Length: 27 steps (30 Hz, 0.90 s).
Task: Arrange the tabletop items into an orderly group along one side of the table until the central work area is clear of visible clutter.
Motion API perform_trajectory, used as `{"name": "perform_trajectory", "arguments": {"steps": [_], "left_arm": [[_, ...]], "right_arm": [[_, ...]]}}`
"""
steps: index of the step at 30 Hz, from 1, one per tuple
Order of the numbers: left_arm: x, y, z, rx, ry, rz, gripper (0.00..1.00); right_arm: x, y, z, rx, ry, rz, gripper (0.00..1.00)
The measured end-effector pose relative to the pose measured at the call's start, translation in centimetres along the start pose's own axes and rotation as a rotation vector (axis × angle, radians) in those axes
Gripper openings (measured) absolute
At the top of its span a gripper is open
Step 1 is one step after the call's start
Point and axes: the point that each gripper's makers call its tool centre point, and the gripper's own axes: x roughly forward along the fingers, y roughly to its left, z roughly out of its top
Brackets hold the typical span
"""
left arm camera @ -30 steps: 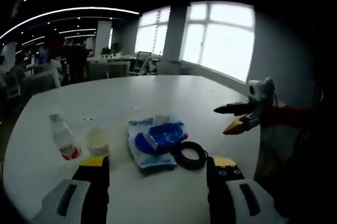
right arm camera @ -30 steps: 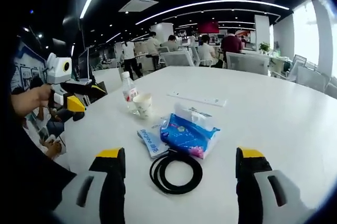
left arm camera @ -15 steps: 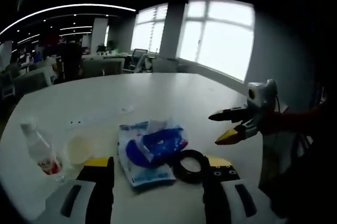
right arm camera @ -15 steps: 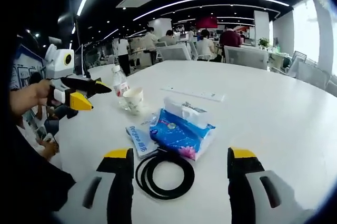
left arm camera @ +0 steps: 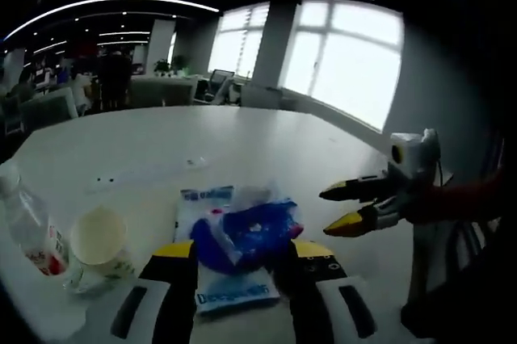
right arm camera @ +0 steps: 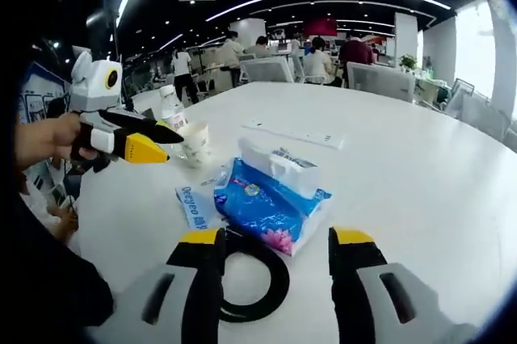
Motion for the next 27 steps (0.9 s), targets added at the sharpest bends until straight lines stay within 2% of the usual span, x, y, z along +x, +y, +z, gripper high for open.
{"name": "perform_trajectory", "arguments": {"steps": [2, 4, 12, 16, 20, 27], "left_arm": [[0.6, -0.2, 0.2, -0.011, 0.002, 0.002, 0.39], [1.4, 0.3, -0.2, 0.004, 0.005, 0.014, 0.36], [3.4, 1.1, -0.5, -0.004, 0.016, 0.023, 0.30], [4.6, 1.6, -1.1, -0.009, 0.033, 0.043, 0.27], [5.3, 1.9, -1.8, -0.039, 0.056, 0.041, 0.24], [5.9, 2.2, -2.3, -0.081, 0.075, 0.052, 0.21]], "right_arm": [[0.6, -0.5, -0.1, -0.021, 0.005, -0.020, 0.42], [0.9, -0.7, 0.0, -0.017, 0.003, -0.019, 0.38], [2.5, -1.4, -0.5, 0.025, 0.019, -0.014, 0.33], [3.3, -1.9, -0.6, 0.071, 0.021, -0.022, 0.26], [3.9, -2.2, -0.8, 0.180, 0.020, -0.014, 0.24], [4.5, -2.3, -1.2, 0.203, 0.039, -0.008, 0.15]]}}
